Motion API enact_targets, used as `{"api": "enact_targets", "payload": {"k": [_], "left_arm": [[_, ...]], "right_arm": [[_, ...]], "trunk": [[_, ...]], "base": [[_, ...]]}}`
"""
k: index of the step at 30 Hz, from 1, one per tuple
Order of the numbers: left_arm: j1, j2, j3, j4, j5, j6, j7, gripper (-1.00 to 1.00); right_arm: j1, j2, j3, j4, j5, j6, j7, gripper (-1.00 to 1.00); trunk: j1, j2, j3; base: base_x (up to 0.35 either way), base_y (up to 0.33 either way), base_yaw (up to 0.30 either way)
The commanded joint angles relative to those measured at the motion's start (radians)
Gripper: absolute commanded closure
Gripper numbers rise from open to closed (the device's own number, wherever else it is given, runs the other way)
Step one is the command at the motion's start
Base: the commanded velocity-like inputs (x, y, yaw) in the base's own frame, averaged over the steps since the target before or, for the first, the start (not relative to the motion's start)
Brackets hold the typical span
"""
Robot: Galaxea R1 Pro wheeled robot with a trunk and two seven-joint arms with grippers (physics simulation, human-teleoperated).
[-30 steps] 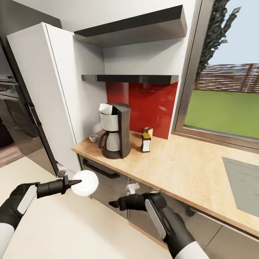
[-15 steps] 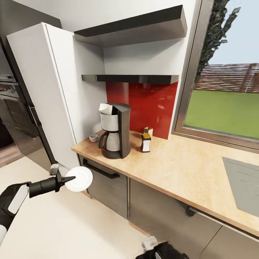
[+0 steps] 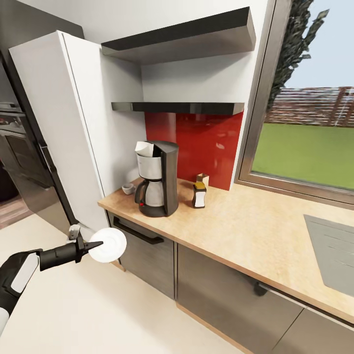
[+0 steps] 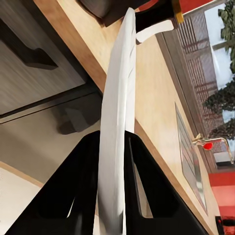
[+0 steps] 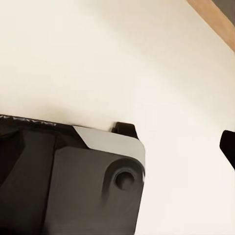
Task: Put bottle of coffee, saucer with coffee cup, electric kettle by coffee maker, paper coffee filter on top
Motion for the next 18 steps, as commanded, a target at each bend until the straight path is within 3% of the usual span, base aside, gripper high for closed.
{"api": "enact_targets", "payload": {"k": [1,18], "left_arm": [[-0.001,0.000,0.001,0.000,-0.004,0.002,-0.004,1.00],[-0.001,0.000,0.001,0.000,-0.010,-0.002,-0.003,1.00]], "right_arm": [[0.001,0.000,0.009,-0.002,-0.010,0.004,-0.004,-1.00],[0.013,0.006,0.006,-0.002,-0.013,-0.005,0.004,-1.00]], "trunk": [[0.000,-0.001,-0.002],[0.000,-0.001,-0.002]], "base": [[0.000,0.000,0.000],[0.000,0.000,0.000]]}}
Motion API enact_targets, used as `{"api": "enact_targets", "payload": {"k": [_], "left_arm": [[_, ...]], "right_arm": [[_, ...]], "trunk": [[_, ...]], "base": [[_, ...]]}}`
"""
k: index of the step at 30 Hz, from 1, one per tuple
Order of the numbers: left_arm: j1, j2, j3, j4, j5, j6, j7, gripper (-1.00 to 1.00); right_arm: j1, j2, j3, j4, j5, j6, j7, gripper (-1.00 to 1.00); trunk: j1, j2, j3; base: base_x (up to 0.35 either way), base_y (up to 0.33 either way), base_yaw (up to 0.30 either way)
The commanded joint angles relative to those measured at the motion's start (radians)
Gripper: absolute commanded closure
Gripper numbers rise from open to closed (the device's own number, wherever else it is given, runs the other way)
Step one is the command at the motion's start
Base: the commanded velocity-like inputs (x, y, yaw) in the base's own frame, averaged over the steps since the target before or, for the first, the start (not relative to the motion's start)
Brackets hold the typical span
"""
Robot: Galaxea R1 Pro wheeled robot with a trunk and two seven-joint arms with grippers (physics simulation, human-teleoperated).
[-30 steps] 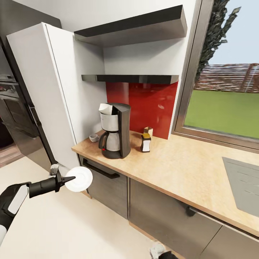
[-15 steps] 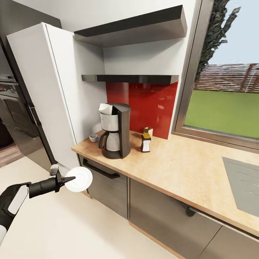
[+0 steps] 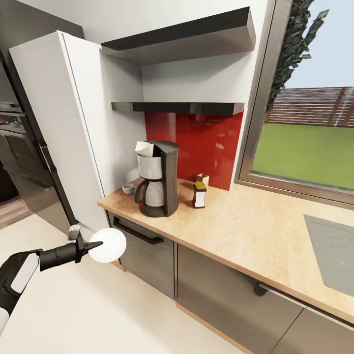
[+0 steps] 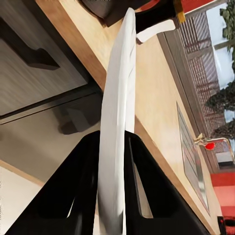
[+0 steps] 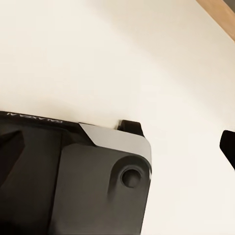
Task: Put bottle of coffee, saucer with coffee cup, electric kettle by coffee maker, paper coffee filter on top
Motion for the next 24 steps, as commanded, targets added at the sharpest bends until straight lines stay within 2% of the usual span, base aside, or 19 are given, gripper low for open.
{"api": "enact_targets", "payload": {"k": [1,13,20,24], "left_arm": [[-0.001,0.000,0.002,0.000,-0.005,0.002,-0.004,1.00],[-0.001,0.000,0.002,-0.001,-0.010,0.001,-0.003,1.00],[-0.001,0.000,0.002,-0.007,-0.010,0.002,-0.003,1.00],[-0.001,0.000,0.002,-0.005,-0.010,0.002,-0.003,1.00]], "right_arm": [[0.000,0.000,0.009,-0.002,-0.010,0.006,-0.004,-1.00],[0.007,0.000,0.009,-0.001,-0.010,0.006,-0.003,-1.00],[0.012,-0.003,0.009,0.000,-0.008,0.006,-0.001,-1.00],[0.016,-0.008,0.007,0.000,-0.008,0.006,0.080,-1.00]], "trunk": [[0.000,-0.001,-0.002],[0.000,-0.001,-0.002],[0.000,-0.001,-0.002],[0.000,-0.001,-0.002]], "base": [[0.000,0.000,0.000],[0.001,0.004,0.000],[0.048,0.231,0.000],[0.006,0.298,0.000]]}}
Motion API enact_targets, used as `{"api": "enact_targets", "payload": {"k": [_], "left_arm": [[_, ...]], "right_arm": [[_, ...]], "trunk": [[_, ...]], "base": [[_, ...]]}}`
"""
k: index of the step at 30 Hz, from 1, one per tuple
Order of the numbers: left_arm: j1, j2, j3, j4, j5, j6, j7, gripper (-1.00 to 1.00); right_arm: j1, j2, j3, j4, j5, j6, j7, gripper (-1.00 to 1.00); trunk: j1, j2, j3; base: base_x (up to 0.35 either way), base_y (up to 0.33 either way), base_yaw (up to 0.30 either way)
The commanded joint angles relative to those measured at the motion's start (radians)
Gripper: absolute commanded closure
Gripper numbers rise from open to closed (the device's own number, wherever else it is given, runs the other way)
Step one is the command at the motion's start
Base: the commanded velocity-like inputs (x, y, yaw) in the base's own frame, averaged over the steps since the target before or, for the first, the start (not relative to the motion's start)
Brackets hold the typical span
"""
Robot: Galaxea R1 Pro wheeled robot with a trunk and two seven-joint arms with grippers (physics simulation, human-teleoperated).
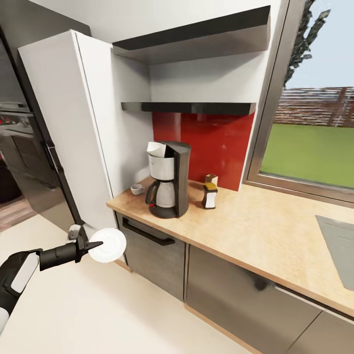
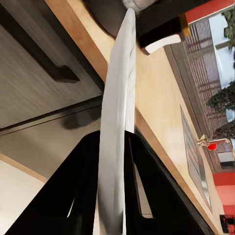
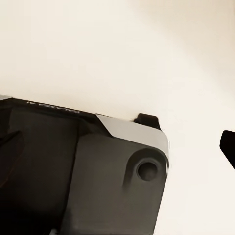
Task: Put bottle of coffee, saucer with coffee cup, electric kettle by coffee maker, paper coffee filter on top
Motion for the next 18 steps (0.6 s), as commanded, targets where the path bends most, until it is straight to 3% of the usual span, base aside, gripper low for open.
{"api": "enact_targets", "payload": {"k": [1,3,6,18], "left_arm": [[-0.001,0.000,0.001,0.001,-0.003,0.002,-0.004,1.00],[-0.001,0.000,0.001,0.001,-0.003,0.002,-0.004,1.00],[-0.001,0.000,0.001,0.001,-0.003,0.002,-0.004,1.00],[-0.001,0.000,0.001,0.001,-0.003,0.004,-0.004,1.00]], "right_arm": [[0.002,-0.003,0.008,-0.002,-0.009,0.006,0.039,-1.00],[0.004,-0.014,0.007,-0.002,-0.009,0.006,0.102,-1.00],[0.005,-0.024,0.006,-0.003,-0.009,0.006,0.135,-1.00],[0.006,-0.027,0.006,-0.003,-0.008,0.006,0.147,-1.00]], "trunk": [[0.000,-0.001,-0.002],[0.000,-0.001,-0.002],[0.000,-0.001,-0.002],[0.000,-0.001,-0.002]], "base": [[0.002,0.302,0.000],[0.001,0.302,0.000],[0.000,0.303,0.000],[0.000,0.304,0.000]]}}
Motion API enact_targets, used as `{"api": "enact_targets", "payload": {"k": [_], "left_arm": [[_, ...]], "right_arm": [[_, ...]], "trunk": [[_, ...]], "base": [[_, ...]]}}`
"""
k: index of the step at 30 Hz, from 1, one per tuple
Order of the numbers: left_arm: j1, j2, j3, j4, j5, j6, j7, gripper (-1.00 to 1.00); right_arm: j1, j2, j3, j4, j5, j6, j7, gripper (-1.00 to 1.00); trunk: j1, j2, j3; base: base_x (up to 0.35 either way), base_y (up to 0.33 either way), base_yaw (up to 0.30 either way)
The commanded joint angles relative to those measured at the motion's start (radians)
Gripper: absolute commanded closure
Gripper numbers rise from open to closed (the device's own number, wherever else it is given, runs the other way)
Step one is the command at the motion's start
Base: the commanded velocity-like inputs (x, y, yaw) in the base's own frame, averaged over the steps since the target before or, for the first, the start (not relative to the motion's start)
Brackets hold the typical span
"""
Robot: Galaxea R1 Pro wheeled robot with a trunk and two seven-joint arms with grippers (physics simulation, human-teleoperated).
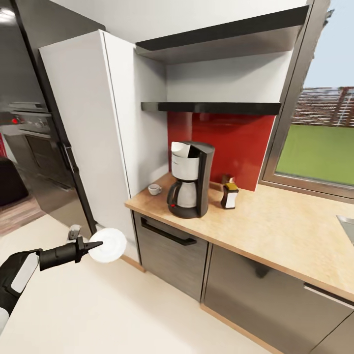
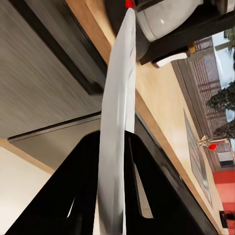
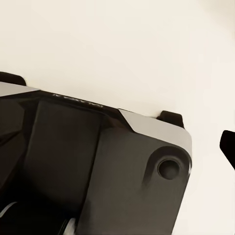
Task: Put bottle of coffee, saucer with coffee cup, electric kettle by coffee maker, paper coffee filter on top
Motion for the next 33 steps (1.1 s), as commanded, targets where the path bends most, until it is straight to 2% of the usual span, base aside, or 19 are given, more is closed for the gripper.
{"api": "enact_targets", "payload": {"k": [1,9,24,33], "left_arm": [[-0.001,0.000,0.001,0.000,-0.003,0.002,-0.004,1.00],[-0.001,0.000,0.001,0.000,-0.003,0.002,-0.004,1.00],[-0.002,-0.003,-0.004,0.000,-0.003,0.000,-0.002,1.00],[-0.002,-0.008,-0.012,0.002,-0.009,-0.001,0.004,1.00]], "right_arm": [[-0.001,0.000,0.008,-0.001,-0.011,0.005,0.001,-1.00],[-0.001,0.000,0.008,-0.001,-0.011,0.005,0.001,-1.00],[-0.001,0.000,0.011,0.000,-0.005,0.006,0.003,-1.00],[-0.001,-0.004,0.010,0.000,-0.006,0.006,0.006,-1.00]], "trunk": [[0.000,-0.001,-0.002],[0.000,-0.001,-0.002],[0.000,-0.001,-0.002],[0.000,-0.001,-0.002]], "base": [[0.000,0.304,0.000],[0.036,0.300,0.000],[0.227,0.260,0.000],[0.303,0.061,0.000]]}}
